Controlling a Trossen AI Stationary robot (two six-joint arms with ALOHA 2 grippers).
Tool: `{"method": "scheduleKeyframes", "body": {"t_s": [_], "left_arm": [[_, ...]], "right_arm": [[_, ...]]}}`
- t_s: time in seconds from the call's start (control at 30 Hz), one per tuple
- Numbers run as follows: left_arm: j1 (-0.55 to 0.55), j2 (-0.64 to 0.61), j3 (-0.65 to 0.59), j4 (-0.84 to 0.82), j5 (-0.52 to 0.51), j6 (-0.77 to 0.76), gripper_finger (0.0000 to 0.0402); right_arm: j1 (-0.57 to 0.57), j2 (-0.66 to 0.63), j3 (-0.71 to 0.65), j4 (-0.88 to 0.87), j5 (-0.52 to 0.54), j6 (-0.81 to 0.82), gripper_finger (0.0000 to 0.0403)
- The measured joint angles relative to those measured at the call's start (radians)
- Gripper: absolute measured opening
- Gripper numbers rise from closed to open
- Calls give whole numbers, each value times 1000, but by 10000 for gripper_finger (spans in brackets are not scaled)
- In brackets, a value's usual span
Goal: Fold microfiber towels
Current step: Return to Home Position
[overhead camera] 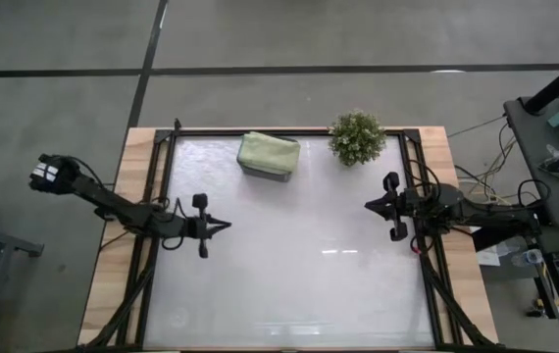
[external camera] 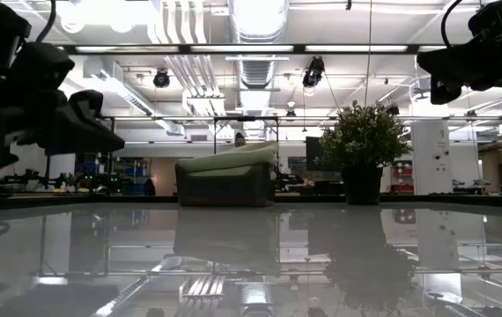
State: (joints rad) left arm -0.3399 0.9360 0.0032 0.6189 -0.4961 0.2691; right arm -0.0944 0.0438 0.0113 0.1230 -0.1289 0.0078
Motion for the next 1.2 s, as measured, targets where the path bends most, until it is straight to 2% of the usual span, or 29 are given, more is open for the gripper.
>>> {"method": "scheduleKeyframes", "body": {"t_s": [0.8, 1.2], "left_arm": [[0, 329, 19, 19, 0, -10, 0], [0, 361, 61, 4, 0, -3, 0]], "right_arm": [[0, 0, 0, 0, 0, 0, 9], [0, 0, 0, 0, 0, 0, 9]]}}
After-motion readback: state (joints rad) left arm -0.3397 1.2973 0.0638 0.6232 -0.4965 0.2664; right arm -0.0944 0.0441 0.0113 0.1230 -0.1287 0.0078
